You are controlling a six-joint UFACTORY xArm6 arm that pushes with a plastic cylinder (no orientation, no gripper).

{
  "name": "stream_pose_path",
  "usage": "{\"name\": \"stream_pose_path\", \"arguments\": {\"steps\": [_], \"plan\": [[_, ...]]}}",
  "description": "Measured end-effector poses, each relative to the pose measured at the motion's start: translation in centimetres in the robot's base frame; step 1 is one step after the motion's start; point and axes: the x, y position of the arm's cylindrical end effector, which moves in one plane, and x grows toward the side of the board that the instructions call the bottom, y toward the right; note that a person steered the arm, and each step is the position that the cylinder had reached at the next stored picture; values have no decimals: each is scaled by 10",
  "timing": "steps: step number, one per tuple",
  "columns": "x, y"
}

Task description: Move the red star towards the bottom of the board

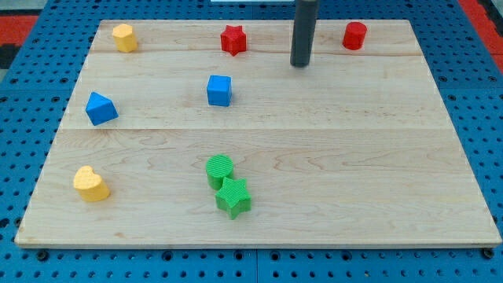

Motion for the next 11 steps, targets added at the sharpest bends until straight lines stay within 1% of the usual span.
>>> {"name": "stream_pose_path", "arguments": {"steps": [1,2,3,4,5,6,7,8,9,10,11], "plan": [[-66,46],[-72,70],[-39,111],[16,120],[31,110],[-14,96],[-21,159],[33,151],[104,119],[166,112],[178,81]]}}
